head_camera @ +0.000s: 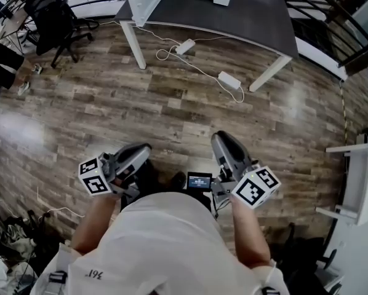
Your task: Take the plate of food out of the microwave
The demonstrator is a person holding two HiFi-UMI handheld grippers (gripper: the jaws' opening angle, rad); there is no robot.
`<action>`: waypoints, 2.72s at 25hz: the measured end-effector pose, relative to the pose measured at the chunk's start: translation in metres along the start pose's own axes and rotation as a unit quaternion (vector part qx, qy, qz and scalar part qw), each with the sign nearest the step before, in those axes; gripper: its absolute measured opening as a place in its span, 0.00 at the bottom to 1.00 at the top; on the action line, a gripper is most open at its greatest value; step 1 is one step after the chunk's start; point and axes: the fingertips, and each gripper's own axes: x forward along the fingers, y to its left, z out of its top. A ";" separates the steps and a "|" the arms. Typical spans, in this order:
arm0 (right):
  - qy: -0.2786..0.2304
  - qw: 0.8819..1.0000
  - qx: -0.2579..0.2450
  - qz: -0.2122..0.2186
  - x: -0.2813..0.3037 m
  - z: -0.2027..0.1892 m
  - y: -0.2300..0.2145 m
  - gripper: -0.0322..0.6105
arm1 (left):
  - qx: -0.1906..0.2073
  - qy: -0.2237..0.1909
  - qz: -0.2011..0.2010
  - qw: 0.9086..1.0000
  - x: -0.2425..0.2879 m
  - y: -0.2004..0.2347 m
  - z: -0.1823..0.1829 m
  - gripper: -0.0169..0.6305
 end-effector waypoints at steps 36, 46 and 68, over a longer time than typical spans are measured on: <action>-0.037 0.994 0.014 -0.097 0.258 0.060 -0.050 0.14 | -0.050 0.107 -0.062 0.991 0.043 0.217 0.197 0.04; -0.028 0.993 -0.007 -0.114 0.263 0.109 -0.094 0.14 | -0.064 0.098 -0.036 0.992 0.073 0.247 0.204 0.04; 0.051 0.996 -0.040 -0.062 0.327 0.239 -0.279 0.14 | -0.052 0.047 0.092 0.993 0.266 0.358 0.235 0.04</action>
